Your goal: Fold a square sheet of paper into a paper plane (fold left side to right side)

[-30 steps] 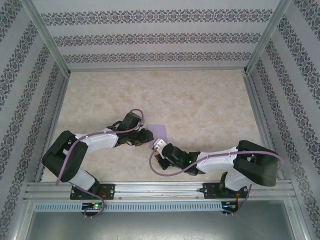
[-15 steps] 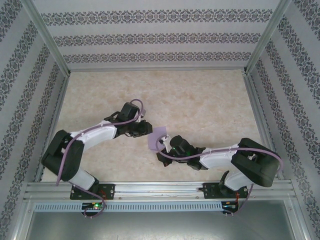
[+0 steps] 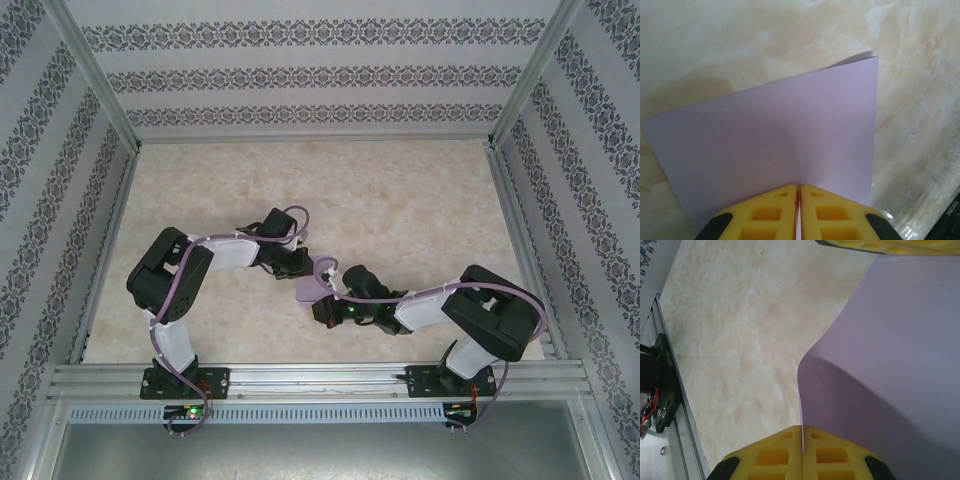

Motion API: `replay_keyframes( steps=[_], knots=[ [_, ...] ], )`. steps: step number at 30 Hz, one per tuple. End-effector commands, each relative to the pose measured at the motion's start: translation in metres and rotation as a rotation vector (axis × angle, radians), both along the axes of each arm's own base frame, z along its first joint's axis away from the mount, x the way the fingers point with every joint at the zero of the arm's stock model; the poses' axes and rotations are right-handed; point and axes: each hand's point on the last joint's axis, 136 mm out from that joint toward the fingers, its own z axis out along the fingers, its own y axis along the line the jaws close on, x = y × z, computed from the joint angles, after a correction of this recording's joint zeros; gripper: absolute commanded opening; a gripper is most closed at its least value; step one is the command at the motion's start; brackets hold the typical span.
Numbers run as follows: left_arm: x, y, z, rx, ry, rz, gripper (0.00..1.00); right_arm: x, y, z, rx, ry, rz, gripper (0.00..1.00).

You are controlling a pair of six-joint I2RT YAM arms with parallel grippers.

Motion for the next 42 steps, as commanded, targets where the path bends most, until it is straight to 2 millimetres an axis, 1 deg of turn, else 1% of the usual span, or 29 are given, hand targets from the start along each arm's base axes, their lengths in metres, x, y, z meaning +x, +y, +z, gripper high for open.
replay_keyframes(
  steps=[1, 7, 12, 17, 38, 42],
  knots=[
    [-0.005, 0.0, -0.01, 0.044, -0.004, -0.045, 0.09, 0.004, 0.0, 0.007, 0.046, 0.024, -0.015, 0.0],
    [-0.014, 0.01, -0.028, 0.104, 0.024, -0.048, 0.07, 0.017, -0.014, 0.0, 0.011, 0.047, -0.081, 0.0],
    [-0.018, 0.012, -0.035, 0.12, 0.041, -0.044, 0.07, 0.028, -0.022, -0.008, -0.018, 0.074, -0.119, 0.0],
    [-0.018, 0.011, -0.035, 0.122, 0.038, -0.034, 0.07, 0.033, -0.027, -0.014, -0.048, 0.081, -0.142, 0.0],
    [-0.017, 0.012, -0.035, 0.132, 0.039, -0.023, 0.06, 0.042, -0.03, -0.011, -0.107, 0.046, -0.128, 0.0],
    [-0.017, 0.012, -0.036, 0.135, 0.042, -0.021, 0.06, 0.043, -0.029, -0.006, -0.096, 0.036, -0.128, 0.0]
  ],
)
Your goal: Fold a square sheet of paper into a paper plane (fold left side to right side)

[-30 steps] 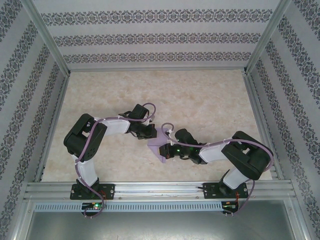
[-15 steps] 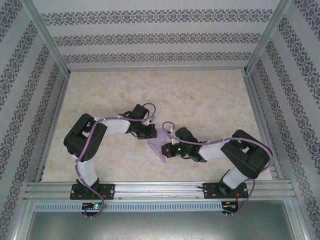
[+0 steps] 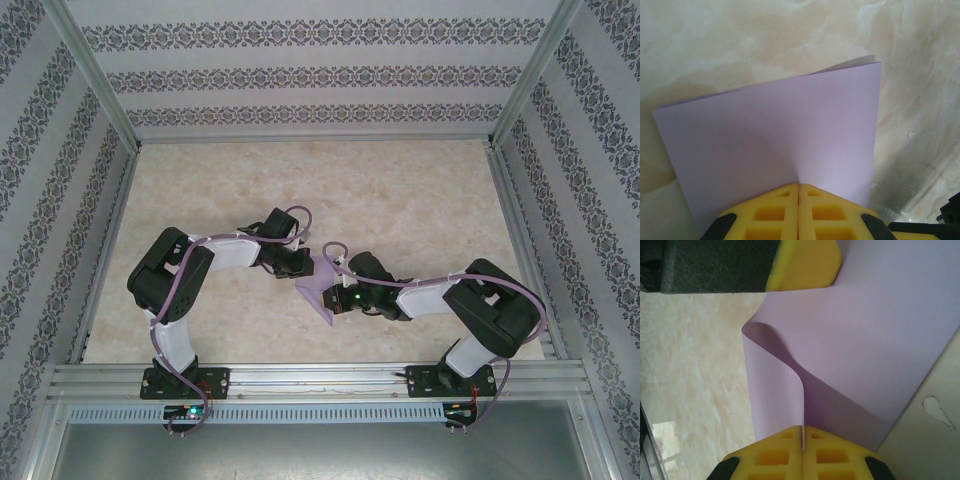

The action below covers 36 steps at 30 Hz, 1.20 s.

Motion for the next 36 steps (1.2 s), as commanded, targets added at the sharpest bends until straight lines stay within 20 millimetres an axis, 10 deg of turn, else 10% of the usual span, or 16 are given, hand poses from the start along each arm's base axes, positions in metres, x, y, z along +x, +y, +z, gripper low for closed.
replay_keyframes(
  steps=[1, 36],
  knots=[
    [-0.018, 0.015, -0.035, 0.123, 0.069, 0.009, 0.06, 0.009, 0.002, 0.012, 0.011, -0.04, -0.003, 0.0],
    [-0.017, 0.016, -0.036, 0.136, 0.067, 0.015, 0.08, 0.01, -0.005, -0.007, -0.065, -0.014, -0.016, 0.0]
  ],
)
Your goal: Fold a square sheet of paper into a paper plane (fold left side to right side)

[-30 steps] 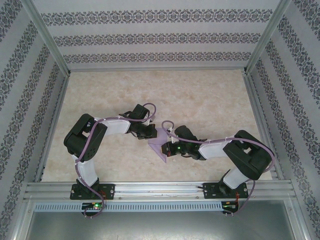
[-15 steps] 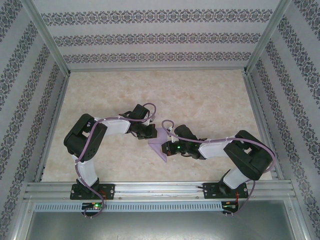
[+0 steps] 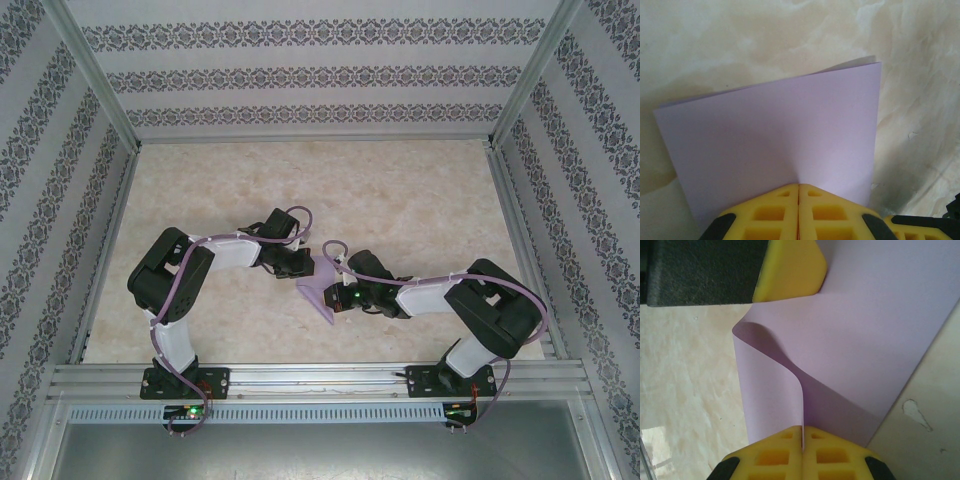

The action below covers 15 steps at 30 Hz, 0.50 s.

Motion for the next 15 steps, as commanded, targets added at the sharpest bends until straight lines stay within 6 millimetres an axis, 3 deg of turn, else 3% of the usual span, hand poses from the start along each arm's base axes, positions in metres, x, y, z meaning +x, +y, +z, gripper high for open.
replay_keyframes(
  steps=[1, 7, 15],
  knots=[
    [-0.017, 0.016, -0.035, 0.13, 0.069, 0.016, 0.08, 0.003, -0.001, -0.008, -0.033, -0.008, 0.005, 0.0],
    [-0.003, 0.01, -0.015, 0.107, 0.013, 0.029, 0.18, -0.007, -0.01, -0.025, -0.078, 0.027, 0.001, 0.0],
    [0.022, 0.013, 0.037, 0.092, -0.125, 0.056, 0.2, -0.014, -0.017, -0.034, -0.107, 0.04, 0.0, 0.0]
  ],
)
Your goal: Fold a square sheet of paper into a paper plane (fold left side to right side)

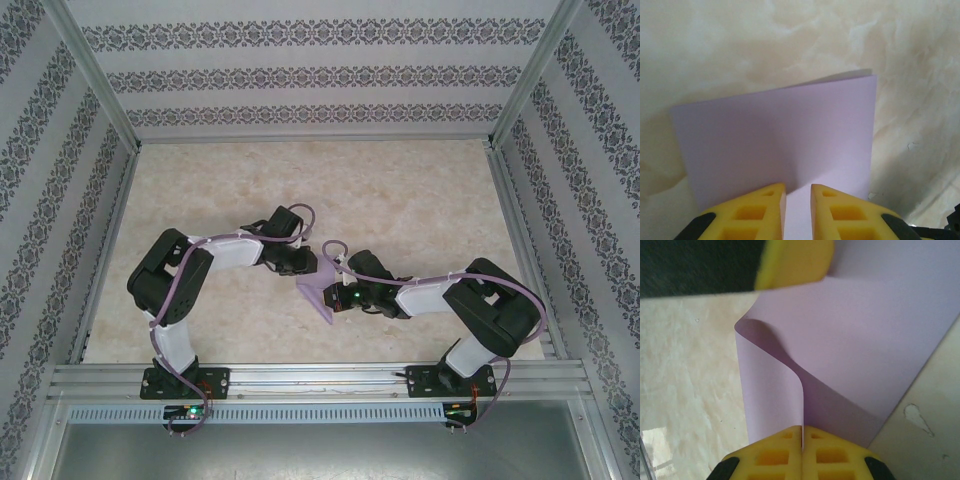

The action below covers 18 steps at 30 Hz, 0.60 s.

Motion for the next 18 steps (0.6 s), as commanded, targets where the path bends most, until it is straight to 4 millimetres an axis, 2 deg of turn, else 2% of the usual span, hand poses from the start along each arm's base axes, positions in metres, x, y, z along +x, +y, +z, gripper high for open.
replay_keyframes(
  steps=[1, 5, 10, 18],
  knots=[
    [0.013, 0.014, 0.032, 0.03, -0.09, 0.038, 0.2, -0.014, -0.019, -0.033, -0.116, 0.047, -0.003, 0.0],
    [0.013, 0.033, 0.054, 0.009, -0.154, 0.084, 0.2, -0.014, -0.018, -0.032, -0.12, 0.047, -0.001, 0.0],
    [0.001, 0.055, 0.07, 0.018, -0.207, 0.104, 0.19, -0.014, -0.018, -0.034, -0.129, 0.055, -0.004, 0.0],
    [-0.029, 0.054, 0.077, -0.109, -0.218, 0.103, 0.14, -0.014, -0.019, -0.034, -0.143, 0.057, -0.002, 0.0]
  ],
)
